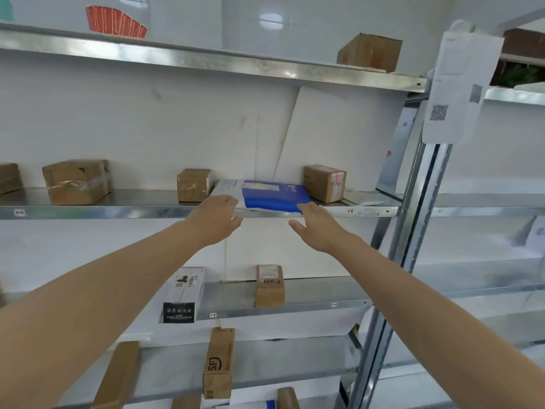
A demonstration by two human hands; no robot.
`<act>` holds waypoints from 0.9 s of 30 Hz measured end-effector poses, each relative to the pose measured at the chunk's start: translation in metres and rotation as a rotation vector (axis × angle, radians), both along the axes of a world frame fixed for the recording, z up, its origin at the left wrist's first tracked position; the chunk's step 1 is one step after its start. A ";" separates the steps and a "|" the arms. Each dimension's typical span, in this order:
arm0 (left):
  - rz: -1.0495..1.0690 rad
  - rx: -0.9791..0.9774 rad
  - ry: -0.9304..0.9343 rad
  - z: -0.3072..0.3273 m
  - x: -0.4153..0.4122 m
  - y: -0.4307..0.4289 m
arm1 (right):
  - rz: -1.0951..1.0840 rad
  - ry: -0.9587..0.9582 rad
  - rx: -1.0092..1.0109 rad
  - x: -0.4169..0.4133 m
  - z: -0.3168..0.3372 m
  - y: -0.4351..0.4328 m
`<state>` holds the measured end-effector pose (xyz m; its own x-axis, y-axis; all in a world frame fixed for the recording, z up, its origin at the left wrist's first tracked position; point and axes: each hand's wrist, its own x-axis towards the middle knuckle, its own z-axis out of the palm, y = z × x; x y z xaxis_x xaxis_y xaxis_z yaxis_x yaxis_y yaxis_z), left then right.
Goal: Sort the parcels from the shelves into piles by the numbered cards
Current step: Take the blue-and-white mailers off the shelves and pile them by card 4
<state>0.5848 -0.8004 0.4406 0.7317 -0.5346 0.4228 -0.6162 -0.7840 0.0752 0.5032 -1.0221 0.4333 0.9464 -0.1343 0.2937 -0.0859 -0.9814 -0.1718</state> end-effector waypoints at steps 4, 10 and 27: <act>-0.019 0.001 -0.031 0.004 0.021 -0.055 | 0.001 -0.033 0.009 0.025 0.007 -0.055; -0.033 0.004 -0.040 0.018 0.050 -0.150 | -0.009 -0.071 -0.014 0.058 0.029 -0.146; -0.112 -0.133 0.244 0.000 0.109 -0.388 | -0.125 0.054 0.067 0.141 0.024 -0.344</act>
<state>0.6942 -1.1886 0.4410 0.7600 -0.5693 0.3136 -0.6494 -0.6855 0.3292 0.6438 -1.3660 0.4575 0.9352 -0.2700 0.2291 -0.2178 -0.9488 -0.2287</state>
